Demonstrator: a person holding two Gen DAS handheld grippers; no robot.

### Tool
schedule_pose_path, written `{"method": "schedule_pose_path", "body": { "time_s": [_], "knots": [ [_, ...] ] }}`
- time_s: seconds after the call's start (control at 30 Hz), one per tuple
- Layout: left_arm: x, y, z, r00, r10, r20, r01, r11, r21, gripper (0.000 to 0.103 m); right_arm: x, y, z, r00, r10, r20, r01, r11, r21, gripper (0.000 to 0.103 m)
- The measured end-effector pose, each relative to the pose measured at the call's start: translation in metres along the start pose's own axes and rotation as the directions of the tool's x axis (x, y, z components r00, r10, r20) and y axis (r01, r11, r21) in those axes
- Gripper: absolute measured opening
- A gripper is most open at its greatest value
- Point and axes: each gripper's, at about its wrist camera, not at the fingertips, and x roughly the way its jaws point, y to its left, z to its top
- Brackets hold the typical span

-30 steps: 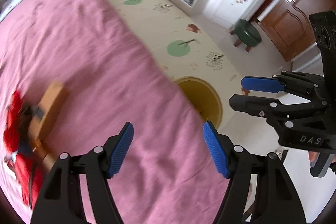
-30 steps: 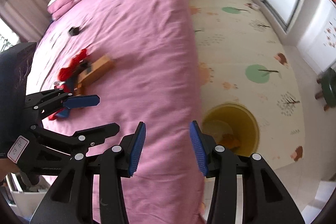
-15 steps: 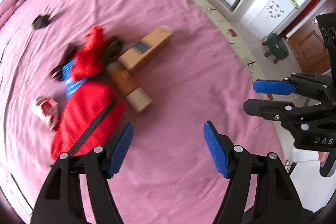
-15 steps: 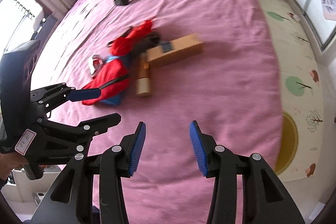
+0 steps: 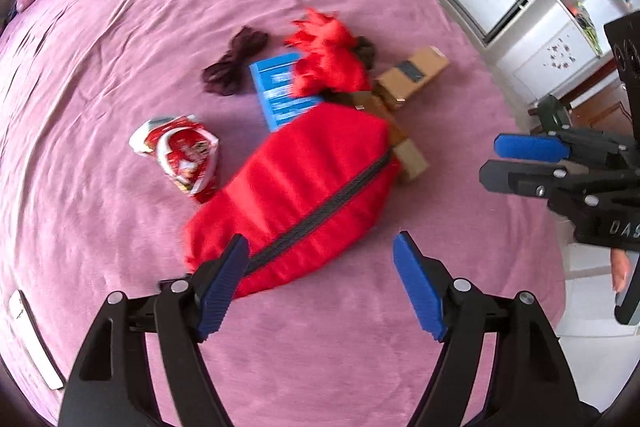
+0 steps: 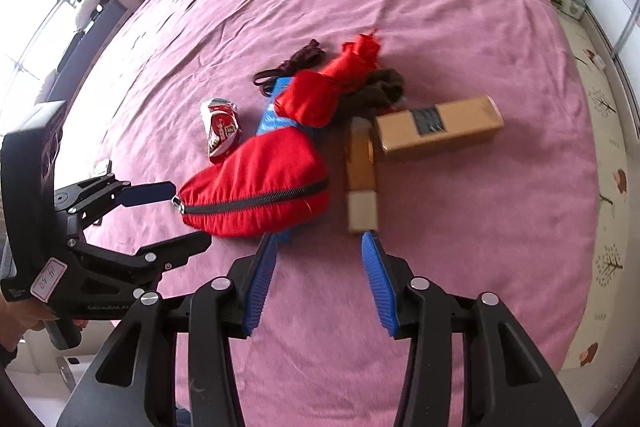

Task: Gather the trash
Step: 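Move both tools back over the remaining items on the bed, then grasp the red-white snack wrapper with the left tool while the right grasps the red cloth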

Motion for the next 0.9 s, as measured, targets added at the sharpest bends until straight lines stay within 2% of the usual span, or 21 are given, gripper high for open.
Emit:
{"method": "schedule_pose_path", "body": {
  "time_s": [0.13,0.33,0.43,0.57,0.8,0.9],
  "knots": [
    [0.008,0.027,-0.004,1.000,0.006,-0.008,-0.007,0.999,-0.038,0.075,0.020,0.009,0.020,1.000,-0.004,-0.017,0.003,0.999,-0.034,0.047],
    [0.015,0.071,-0.001,1.000,-0.001,-0.002,0.000,0.988,-0.156,0.076,0.035,0.016,0.043,1.000,-0.009,-0.021,0.007,0.998,-0.069,0.047],
    [0.019,0.090,0.014,1.000,-0.004,0.016,0.008,0.978,-0.208,0.076,0.041,0.016,0.054,1.000,-0.008,-0.022,0.007,0.998,-0.068,0.048],
    [0.028,0.103,0.037,0.999,-0.012,0.031,0.019,0.973,-0.232,0.076,0.053,0.013,0.074,1.000,-0.009,-0.025,0.008,0.998,-0.056,0.050],
    [0.059,0.123,0.062,1.000,-0.011,-0.007,0.008,0.962,-0.274,0.076,0.071,0.004,0.101,1.000,-0.007,-0.026,0.006,1.000,-0.021,0.060],
    [0.071,0.128,0.068,0.999,-0.017,-0.030,0.007,0.958,-0.286,0.076,0.081,0.002,0.108,0.999,-0.010,-0.043,0.010,1.000,-0.008,0.060]
  ]
}}
